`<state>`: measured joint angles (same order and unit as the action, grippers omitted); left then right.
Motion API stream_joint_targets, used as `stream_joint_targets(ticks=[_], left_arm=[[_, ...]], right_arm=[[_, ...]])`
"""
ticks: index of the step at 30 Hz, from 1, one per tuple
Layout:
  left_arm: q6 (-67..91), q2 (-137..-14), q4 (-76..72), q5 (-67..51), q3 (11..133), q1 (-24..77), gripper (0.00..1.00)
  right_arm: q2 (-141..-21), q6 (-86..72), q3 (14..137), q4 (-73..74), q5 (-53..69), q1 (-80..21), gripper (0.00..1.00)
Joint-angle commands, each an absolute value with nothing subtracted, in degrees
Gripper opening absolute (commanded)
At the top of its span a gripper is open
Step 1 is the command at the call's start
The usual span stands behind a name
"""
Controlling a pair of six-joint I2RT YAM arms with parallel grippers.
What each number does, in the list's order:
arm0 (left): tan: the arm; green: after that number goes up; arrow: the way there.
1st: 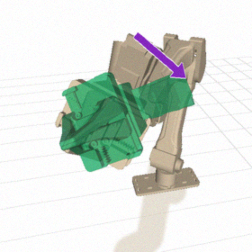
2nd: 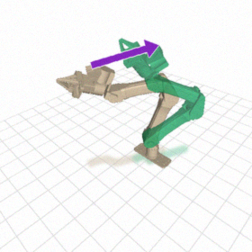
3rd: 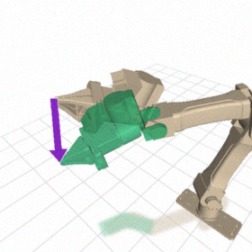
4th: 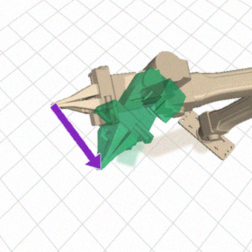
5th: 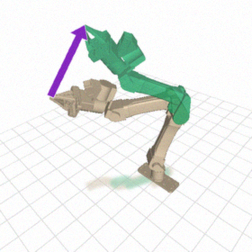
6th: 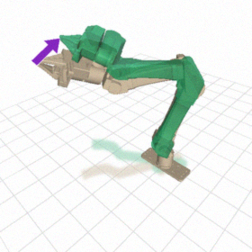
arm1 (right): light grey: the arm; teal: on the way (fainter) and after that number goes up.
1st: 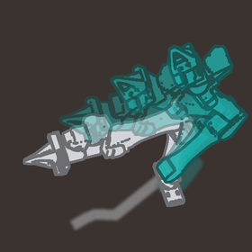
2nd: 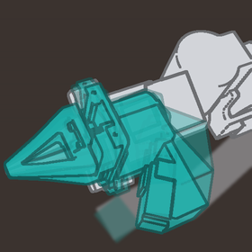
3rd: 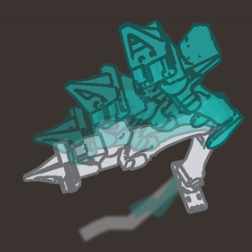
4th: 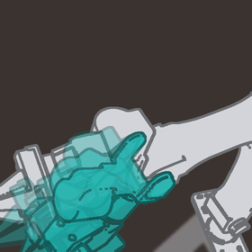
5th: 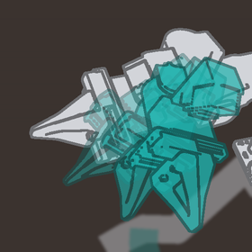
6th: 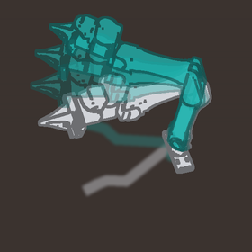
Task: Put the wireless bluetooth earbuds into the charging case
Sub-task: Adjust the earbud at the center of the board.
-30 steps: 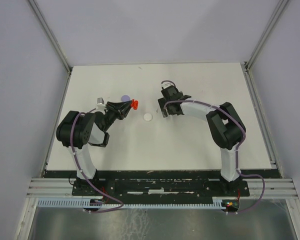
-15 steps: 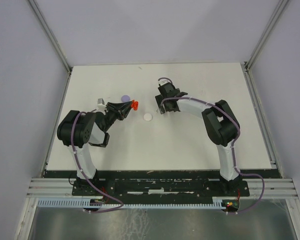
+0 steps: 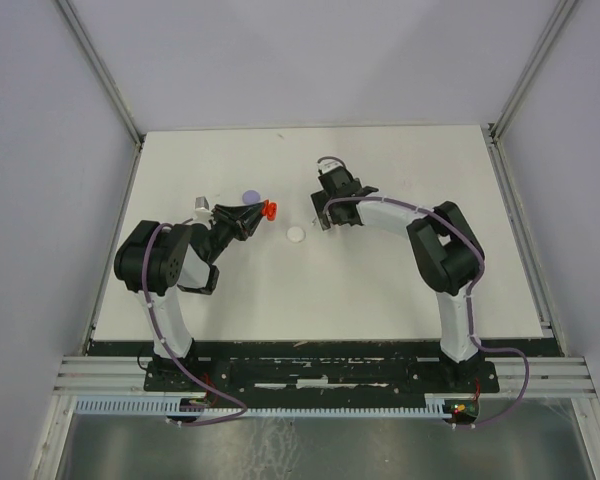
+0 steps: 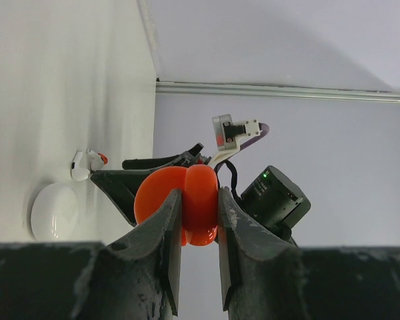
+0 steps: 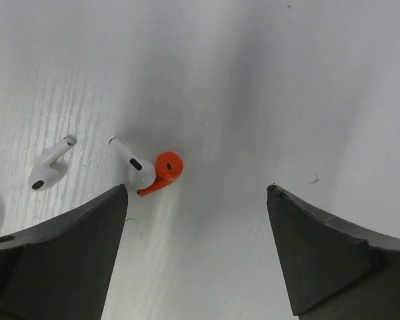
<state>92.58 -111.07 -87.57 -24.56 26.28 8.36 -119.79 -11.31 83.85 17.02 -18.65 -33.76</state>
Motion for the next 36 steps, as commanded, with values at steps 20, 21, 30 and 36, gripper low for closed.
stream_joint_targets(ticks=[20,21,30,36], left_arm=[[94.39,-110.57,-98.61,-25.84,26.88,8.13,0.03],[94.52,-110.52,-98.6,-25.84,26.87,8.1,0.03],[94.61,-110.28,-98.61,-25.91,26.82,8.15,0.03],[94.71,-110.34,-98.56,-25.93,26.96,8.12,0.03]], right_arm=[[-121.42,-12.4,94.74,20.19,-18.61,-30.46,0.94],[-121.79,-12.39,95.16,20.28,-18.48,-30.38,0.94],[-124.15,-12.48,95.98,20.79,-17.84,-30.16,0.94],[-124.87,-12.3,95.65,21.09,-17.5,-30.2,0.94]])
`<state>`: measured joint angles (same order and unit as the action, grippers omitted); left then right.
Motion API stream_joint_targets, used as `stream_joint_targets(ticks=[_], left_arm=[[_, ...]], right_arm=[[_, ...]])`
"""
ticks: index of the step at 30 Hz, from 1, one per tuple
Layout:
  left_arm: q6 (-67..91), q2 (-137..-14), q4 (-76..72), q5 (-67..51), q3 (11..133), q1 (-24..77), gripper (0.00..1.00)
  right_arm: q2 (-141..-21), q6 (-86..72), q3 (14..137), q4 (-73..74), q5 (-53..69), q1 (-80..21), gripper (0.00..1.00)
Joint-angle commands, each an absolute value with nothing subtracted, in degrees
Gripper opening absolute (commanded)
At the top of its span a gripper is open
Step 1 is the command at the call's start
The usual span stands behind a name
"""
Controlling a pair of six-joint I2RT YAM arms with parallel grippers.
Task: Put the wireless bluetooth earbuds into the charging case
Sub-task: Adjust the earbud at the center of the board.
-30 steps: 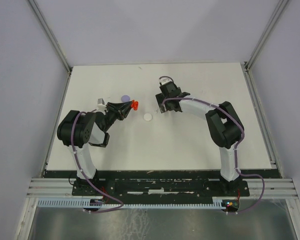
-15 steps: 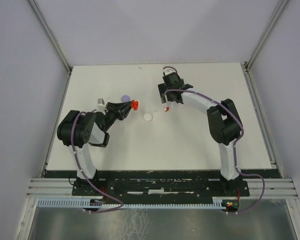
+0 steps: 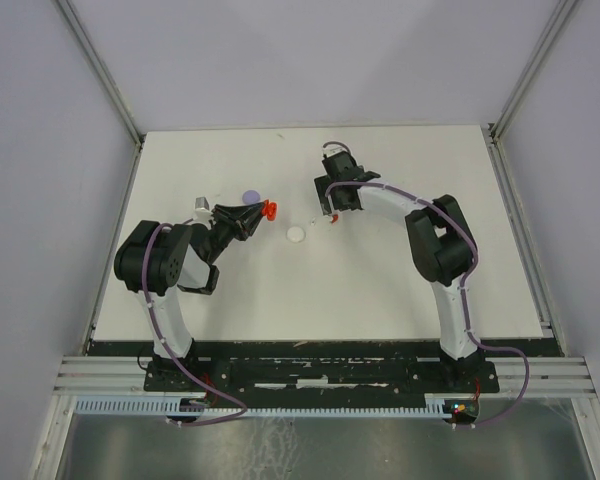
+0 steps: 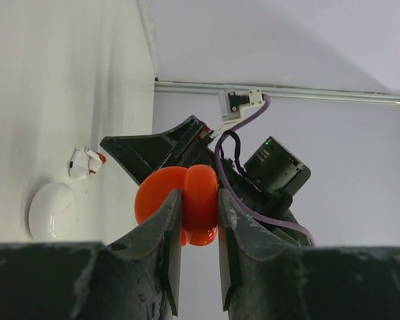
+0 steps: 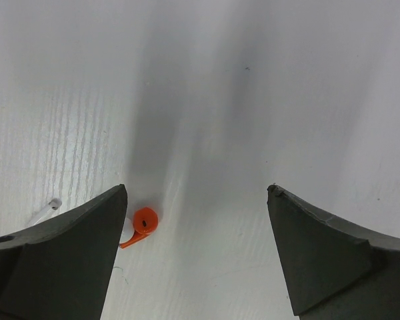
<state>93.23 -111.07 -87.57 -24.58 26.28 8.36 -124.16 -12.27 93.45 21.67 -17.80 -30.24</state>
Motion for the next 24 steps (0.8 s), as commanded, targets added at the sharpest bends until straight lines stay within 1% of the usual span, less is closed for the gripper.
stream_joint_targets(ticks=[1,13,24], left_arm=[[94.68,-110.38,-98.56,-25.93,26.97,8.13,0.03],[94.6,-110.29,-98.59,-25.92,26.83,8.14,0.03],[94.61,-110.05,-98.58,-25.83,26.62,8.09,0.03]], right_arm=[[-125.01,-12.3,95.56,21.03,-17.41,-30.16,0.94],[-124.99,-12.39,93.03,20.48,-17.1,-30.17,0.94],[-121.94,-13.07,86.68,18.44,-17.13,-30.22,0.94]])
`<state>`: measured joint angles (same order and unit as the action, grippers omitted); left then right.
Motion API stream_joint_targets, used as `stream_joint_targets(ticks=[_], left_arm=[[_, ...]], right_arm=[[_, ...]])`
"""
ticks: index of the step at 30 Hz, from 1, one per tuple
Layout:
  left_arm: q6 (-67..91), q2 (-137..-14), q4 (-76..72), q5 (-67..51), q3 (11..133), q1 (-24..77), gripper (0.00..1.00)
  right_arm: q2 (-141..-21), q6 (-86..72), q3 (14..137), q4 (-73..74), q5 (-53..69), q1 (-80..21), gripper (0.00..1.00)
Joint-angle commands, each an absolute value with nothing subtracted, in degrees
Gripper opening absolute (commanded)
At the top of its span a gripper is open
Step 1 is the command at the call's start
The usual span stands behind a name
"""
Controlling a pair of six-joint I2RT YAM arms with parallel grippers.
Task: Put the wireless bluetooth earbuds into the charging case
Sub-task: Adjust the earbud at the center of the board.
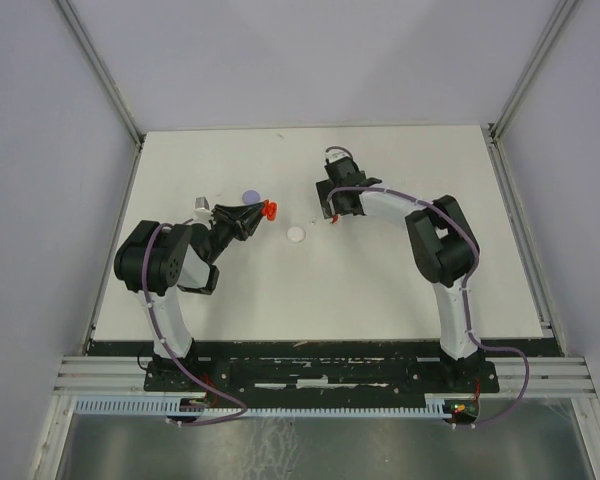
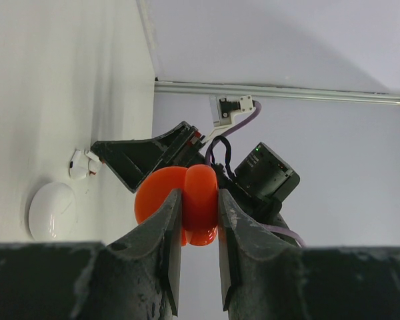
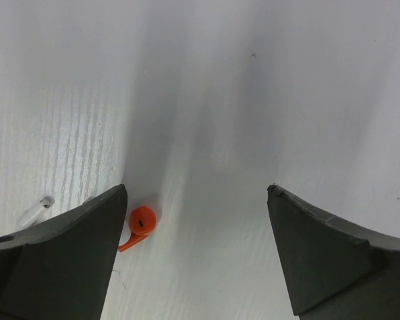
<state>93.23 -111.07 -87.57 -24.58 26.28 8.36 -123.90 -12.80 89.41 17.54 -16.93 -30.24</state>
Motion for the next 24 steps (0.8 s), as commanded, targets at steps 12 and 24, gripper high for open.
stream_joint_targets(ticks=[12,24], left_arm=[[94.49,-109.44,-98.56,-25.66,26.12,8.09,0.03],[94.39,-109.04,-98.53,-25.58,25.83,8.1,0.03]], right_arm=[[-118.71,-13.27,82.24,17.45,-17.23,-30.18,0.94],[-114.8,-13.24,78.09,17.43,-17.49,-30.16,0.94]])
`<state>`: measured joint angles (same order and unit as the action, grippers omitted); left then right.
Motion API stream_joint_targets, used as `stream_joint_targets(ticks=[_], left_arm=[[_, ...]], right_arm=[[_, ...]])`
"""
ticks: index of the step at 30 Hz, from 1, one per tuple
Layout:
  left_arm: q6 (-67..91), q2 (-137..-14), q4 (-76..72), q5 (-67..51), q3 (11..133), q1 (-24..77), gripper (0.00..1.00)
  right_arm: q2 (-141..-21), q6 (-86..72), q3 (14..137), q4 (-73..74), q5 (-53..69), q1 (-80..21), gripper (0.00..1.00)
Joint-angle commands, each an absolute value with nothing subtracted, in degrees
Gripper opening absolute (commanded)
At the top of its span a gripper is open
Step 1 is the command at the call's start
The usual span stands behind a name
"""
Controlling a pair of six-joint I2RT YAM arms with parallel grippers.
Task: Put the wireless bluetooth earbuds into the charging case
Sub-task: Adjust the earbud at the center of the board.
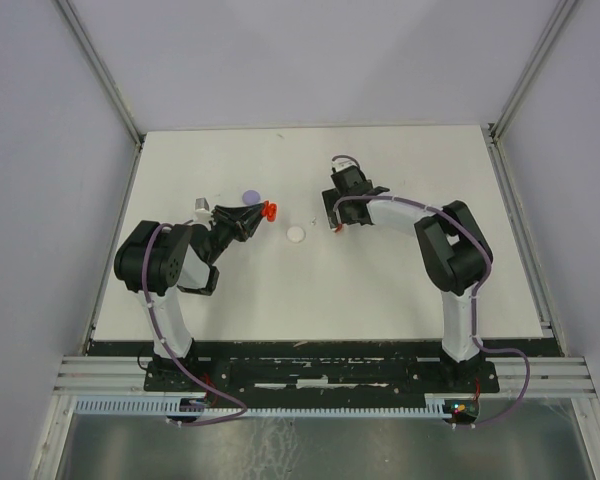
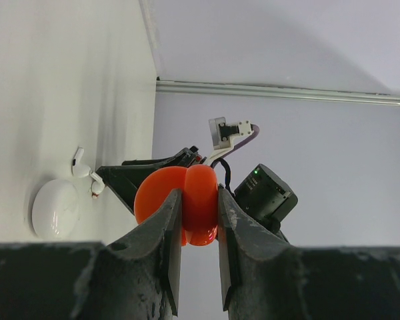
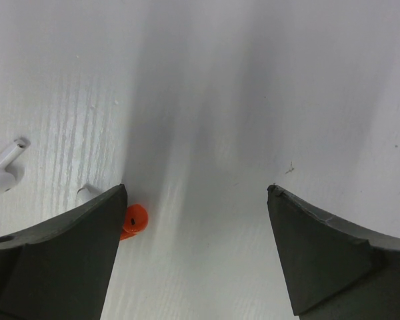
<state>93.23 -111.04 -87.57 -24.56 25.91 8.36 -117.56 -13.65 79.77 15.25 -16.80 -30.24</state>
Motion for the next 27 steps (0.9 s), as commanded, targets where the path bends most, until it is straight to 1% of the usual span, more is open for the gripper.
stream_joint_targets(ticks=[1,15,19,22,25,27], left_arm=[[94.39,-109.07,-98.61,-25.55,25.79,8.15,0.03],[94.31,-109.87,-98.58,-25.57,25.97,8.15,0.03],[94.25,-109.54,-98.6,-25.6,25.85,8.15,0.03],[94.19,-109.87,-98.55,-25.53,26.04,8.15,0.03],[94.61,-110.39,-99.1,-25.64,26.06,8.11,0.03],[94.55,-110.29,-99.06,-25.56,26.08,8.12,0.03]], right_arm=[[-114.51,-13.27,77.74,17.36,-17.38,-30.15,0.94],[-115.46,-12.7,78.89,17.75,-14.44,-33.68,0.93],[-115.61,-12.41,78.9,19.31,-18.31,-33.71,0.94],[-114.28,-12.58,77.75,18.64,-16.29,-34.02,0.94],[-113.61,-11.97,77.95,20.9,-17.75,-34.39,0.93],[-112.08,-12.12,76.47,19.88,-18.3,-34.59,0.94]])
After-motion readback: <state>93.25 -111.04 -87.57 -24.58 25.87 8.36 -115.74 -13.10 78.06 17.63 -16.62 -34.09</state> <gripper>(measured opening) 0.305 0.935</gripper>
